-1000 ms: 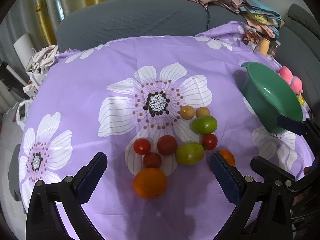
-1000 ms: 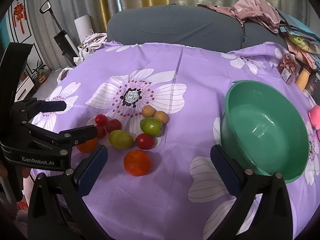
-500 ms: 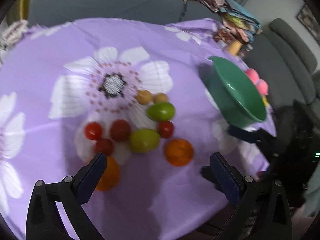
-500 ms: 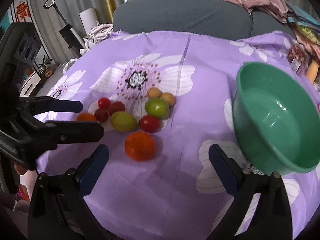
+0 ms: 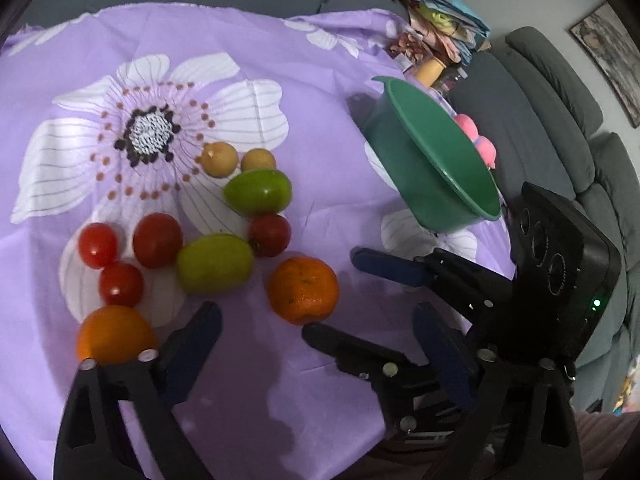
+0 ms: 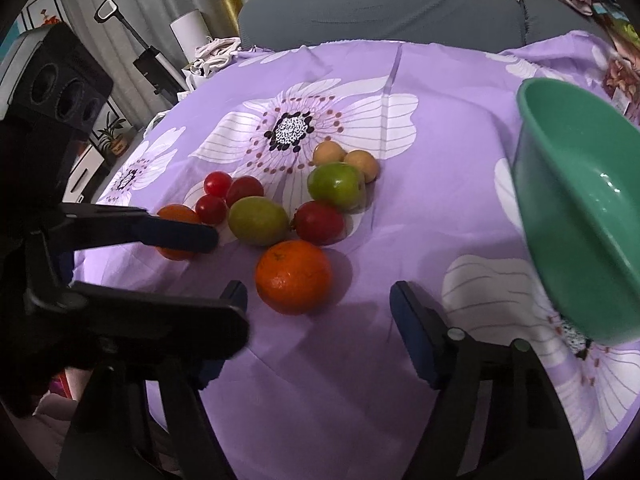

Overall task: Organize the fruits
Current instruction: 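Move the right gripper to the large orange and close on it, then carry the orange with the right gripper into the green bowl and release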

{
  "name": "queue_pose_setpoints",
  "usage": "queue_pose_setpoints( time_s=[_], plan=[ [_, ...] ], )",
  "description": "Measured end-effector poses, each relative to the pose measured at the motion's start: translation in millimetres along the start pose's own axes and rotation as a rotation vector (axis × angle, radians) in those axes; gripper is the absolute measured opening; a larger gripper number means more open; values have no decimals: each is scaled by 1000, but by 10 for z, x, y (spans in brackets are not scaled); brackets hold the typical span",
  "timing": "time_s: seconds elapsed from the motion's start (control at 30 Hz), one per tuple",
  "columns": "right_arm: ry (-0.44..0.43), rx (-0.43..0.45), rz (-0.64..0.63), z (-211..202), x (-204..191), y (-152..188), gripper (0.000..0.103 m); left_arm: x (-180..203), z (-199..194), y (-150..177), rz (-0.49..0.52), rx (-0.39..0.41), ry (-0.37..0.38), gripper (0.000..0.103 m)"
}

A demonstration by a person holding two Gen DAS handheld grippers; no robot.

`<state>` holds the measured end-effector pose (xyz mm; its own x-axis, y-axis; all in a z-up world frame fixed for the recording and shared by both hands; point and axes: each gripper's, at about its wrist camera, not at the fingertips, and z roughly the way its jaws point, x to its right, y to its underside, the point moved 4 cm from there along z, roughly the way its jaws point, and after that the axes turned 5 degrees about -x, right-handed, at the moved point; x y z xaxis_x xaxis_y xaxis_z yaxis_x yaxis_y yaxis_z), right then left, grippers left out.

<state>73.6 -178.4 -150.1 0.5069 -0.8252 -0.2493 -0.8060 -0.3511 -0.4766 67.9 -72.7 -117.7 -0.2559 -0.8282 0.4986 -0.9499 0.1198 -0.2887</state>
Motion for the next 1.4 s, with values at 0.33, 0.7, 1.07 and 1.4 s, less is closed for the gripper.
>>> queue_pose_setpoints(
  time_s=[0.33, 0.7, 1.07, 1.4],
  plan=[
    [-28, -13, 6, 120, 18, -26, 65, 46, 142, -48, 48, -43, -43, 59],
    [-8, -20, -37, 145, -31, -21, 44, 78, 307, -112, 89, -104, -86, 45],
    [2, -7, -53, 117, -75, -5, 43, 83, 351, -94, 67, -112, -71, 44],
    [28, 78, -58, -173, -76, -99, 43, 344, 126, -226, 122, -55, -77, 44]
  ],
)
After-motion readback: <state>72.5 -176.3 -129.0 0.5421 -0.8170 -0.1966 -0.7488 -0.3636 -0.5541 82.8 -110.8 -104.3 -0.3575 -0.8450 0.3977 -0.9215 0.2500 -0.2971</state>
